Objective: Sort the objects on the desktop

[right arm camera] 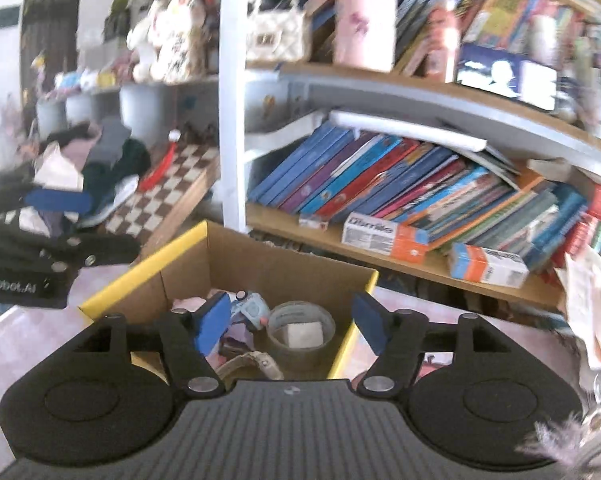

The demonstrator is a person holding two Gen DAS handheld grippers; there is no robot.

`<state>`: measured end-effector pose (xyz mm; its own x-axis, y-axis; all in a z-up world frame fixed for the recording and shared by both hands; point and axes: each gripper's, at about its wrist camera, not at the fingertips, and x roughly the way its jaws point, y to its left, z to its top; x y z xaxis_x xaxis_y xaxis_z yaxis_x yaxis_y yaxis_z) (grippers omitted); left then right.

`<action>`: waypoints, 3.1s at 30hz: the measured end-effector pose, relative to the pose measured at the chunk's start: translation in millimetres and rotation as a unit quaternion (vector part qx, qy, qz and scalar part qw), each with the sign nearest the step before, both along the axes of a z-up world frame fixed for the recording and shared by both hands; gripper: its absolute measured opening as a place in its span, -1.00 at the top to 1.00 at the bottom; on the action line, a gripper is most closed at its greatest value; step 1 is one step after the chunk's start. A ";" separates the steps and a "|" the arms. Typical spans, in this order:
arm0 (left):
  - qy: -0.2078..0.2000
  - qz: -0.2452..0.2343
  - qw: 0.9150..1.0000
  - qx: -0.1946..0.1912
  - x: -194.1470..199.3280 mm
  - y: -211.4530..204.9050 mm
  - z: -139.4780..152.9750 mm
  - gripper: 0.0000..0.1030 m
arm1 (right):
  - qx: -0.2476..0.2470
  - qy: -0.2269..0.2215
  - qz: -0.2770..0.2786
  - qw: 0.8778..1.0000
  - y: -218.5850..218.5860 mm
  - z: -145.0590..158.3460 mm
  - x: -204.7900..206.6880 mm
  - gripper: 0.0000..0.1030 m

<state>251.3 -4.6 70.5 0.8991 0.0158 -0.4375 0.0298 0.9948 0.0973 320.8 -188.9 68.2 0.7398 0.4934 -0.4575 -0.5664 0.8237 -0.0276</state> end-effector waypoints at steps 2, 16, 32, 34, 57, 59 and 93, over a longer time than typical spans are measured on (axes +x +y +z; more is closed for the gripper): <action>-0.004 0.008 1.000 -0.004 -18.5 1.2 -1.5 -0.68 | 0.011 -0.011 -0.016 1.000 -5.2 0.6 -19.7 -0.45; 0.000 0.027 1.000 0.006 -144.1 -0.3 -21.1 -0.92 | 0.004 -0.033 -0.103 0.994 -13.5 -23.1 -152.4 -0.88; 0.034 0.055 0.998 -0.001 -227.1 -2.2 -58.1 -1.00 | -0.044 0.014 -0.138 0.989 -9.7 -72.2 -254.0 -1.00; 0.039 0.054 0.998 0.000 -230.9 -5.0 -61.4 -1.00 | -0.046 0.021 -0.137 0.989 -9.1 -76.0 -258.9 -1.00; 0.089 0.048 0.995 0.018 -250.8 -15.7 -77.9 -1.00 | -0.052 0.063 -0.134 0.988 -5.4 -87.2 -277.6 -1.00; 0.090 0.047 0.995 0.019 -251.4 -16.3 -78.0 -1.00 | -0.051 0.066 -0.134 0.987 -6.0 -87.2 -278.2 -1.00; 0.108 0.054 0.993 0.019 -256.1 -17.3 -83.5 -1.00 | -0.061 0.080 -0.123 0.987 -4.5 -90.3 -282.6 -1.00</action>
<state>-4.8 -21.9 -13.0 0.7770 0.1275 -0.6164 -0.0526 0.9890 0.1383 38.2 -193.4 -22.1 0.7439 0.2428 -0.6226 -0.3554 0.9327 -0.0609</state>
